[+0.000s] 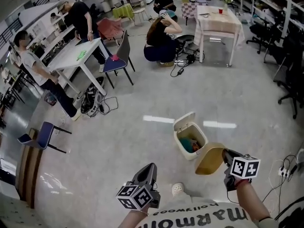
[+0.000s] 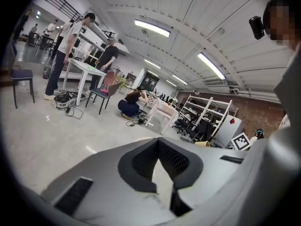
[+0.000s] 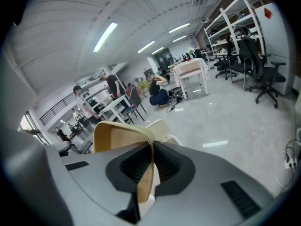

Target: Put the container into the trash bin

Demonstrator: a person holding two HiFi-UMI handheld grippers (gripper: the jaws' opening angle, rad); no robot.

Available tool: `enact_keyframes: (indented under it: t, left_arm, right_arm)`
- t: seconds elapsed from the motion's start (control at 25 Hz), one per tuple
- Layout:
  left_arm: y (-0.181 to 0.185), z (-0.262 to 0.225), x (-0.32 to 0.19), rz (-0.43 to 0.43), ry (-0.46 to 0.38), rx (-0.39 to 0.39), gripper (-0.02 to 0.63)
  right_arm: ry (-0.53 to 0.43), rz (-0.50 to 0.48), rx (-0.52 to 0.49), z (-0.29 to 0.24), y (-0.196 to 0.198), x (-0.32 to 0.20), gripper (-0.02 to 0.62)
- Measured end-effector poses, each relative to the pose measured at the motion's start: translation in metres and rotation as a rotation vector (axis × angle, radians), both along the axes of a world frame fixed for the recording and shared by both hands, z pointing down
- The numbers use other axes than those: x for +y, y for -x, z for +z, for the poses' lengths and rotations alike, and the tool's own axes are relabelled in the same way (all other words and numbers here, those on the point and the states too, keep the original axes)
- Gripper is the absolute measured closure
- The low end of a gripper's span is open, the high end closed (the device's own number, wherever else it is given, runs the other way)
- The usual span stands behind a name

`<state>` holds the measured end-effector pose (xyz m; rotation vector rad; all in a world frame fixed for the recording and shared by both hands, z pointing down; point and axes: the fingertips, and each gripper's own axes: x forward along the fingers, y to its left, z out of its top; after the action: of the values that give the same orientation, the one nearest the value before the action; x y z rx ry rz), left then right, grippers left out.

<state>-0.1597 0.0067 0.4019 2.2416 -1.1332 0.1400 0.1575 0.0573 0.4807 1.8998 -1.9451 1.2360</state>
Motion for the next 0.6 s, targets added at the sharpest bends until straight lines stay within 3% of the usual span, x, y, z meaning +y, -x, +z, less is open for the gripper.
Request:
enact_keyframes:
  t: [0.6]
  left_arm:
    - [0.019,0.016,-0.080,0.092,0.019,0.011,0.614]
  right_arm:
    - [0.026,0.049,0.027,0.007,0.033,-0.060,0.580]
